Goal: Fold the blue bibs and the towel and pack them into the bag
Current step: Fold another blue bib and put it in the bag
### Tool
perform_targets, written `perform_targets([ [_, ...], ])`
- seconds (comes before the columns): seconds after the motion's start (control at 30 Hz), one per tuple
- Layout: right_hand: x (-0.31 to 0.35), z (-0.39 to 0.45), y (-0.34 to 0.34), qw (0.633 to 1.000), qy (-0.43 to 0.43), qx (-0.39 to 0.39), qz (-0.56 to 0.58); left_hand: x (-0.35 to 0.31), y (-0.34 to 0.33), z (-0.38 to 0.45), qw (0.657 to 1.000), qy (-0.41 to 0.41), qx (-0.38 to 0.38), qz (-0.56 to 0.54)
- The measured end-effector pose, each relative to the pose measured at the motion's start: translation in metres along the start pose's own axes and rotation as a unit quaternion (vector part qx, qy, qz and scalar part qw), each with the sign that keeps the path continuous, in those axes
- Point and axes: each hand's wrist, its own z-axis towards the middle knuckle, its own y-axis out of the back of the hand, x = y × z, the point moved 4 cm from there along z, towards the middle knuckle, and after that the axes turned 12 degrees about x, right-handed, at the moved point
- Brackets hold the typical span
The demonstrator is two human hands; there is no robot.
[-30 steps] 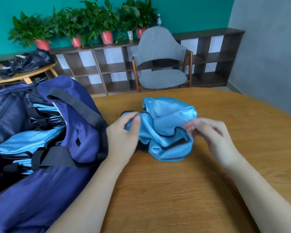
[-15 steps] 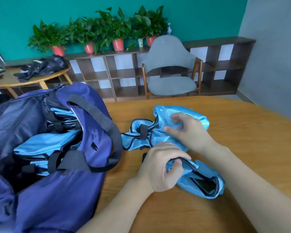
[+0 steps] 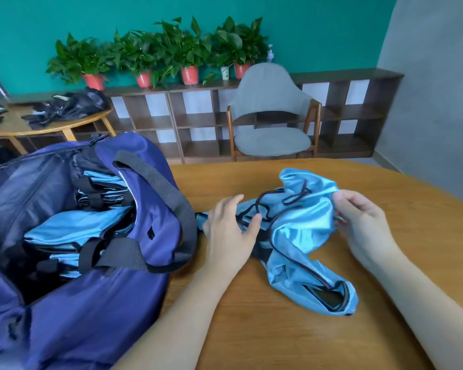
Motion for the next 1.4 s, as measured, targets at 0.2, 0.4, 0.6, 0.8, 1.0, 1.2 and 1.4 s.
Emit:
perform_targets([
  [0.2,0.006,-0.014,0.075,0.947,-0.013,-0.305,-0.101,-0.006,-0.005,-0.003,0.999,-0.008,0.017,0.030],
  [0.4,0.038,-0.035,0.017,0.823,0.207,-0.200,-0.489,-0.008,-0.004,-0.006,0.999,-0.040,0.014,0.020],
  [0.6,-0.017,-0.012,-0.012,0.786,0.019,0.122,-0.606,-0.010,-0.004,-0.007,0.997,-0.077,0.010,-0.021],
  [0.8,-0.009,-0.007,0.010,0.834,0.055,0.039,-0.548,-0.013,0.005,-0.007,0.995,-0.074,-0.040,-0.055],
  [1.0,0.008,-0.009,0.043,0.819,-0.033,-0.167,-0.548,-0.015,0.021,-0.011,0.984,-0.052,-0.149,-0.082],
  [1.2,0.020,-0.025,0.010,0.817,0.113,-0.139,-0.548,-0.039,0.009,-0.020,0.986,-0.084,-0.001,-0.145],
  [1.4,0.018,-0.042,-0.037,0.856,0.186,0.133,-0.463,-0.079,-0.011,-0.052,0.947,-0.233,0.151,-0.162],
])
